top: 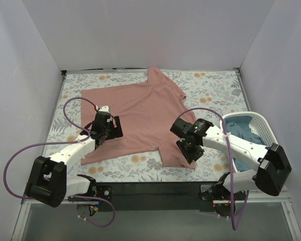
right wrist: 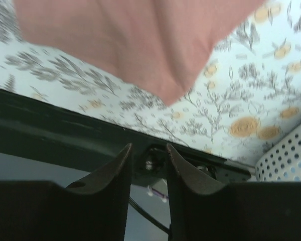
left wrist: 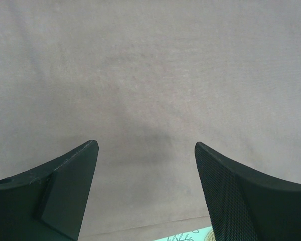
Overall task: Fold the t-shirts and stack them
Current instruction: Fold the tshirt
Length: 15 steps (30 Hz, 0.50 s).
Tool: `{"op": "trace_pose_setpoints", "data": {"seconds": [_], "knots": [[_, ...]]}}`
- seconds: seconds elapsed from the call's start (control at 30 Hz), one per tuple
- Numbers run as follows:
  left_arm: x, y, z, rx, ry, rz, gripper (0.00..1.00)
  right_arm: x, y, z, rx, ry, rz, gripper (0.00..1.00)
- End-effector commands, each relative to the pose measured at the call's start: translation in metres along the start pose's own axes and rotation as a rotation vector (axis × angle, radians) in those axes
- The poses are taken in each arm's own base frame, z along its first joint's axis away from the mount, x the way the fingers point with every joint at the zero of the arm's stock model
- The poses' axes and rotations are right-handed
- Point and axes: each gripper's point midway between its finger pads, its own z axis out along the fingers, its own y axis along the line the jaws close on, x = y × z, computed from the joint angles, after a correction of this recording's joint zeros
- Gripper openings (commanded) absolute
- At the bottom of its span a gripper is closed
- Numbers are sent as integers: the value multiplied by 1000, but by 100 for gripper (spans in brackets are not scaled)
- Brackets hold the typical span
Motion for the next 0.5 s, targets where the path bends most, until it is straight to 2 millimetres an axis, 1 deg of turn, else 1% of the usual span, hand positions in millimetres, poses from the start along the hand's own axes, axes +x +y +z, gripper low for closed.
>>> {"op": "trace_pose_setpoints", "data": {"seconds": [0.0, 0.03, 0.07, 0.17, 0.2, 0.3, 0.37, 0.4, 0.47], "knots": [[-20, -3, -6, -4, -58, -9, 77, -46, 25, -11, -83, -162, -17, 38], [-20, -2, -6, -7, -61, -9, 77, -55, 34, -9, -111, -192, -23, 37], [-21, 0, -6, -18, -68, -9, 77, -70, 43, -5, -145, -247, -24, 37], [-24, 4, -8, -42, -88, -15, 77, -92, 59, 13, -187, -308, -33, 35], [-26, 5, -9, -49, -94, -19, 77, -95, 62, 23, -183, -297, -37, 35], [-27, 10, -11, -74, -109, -26, 77, -101, 72, 42, -185, -297, -53, 34], [-28, 11, -12, -79, -116, -29, 77, -99, 81, 50, -188, -284, -75, 34], [-29, 12, -12, -83, -119, -32, 77, -98, 84, 59, -183, -261, -84, 34], [-30, 12, -13, -84, -124, -33, 77, -92, 92, 67, -176, -237, -114, 35]]}}
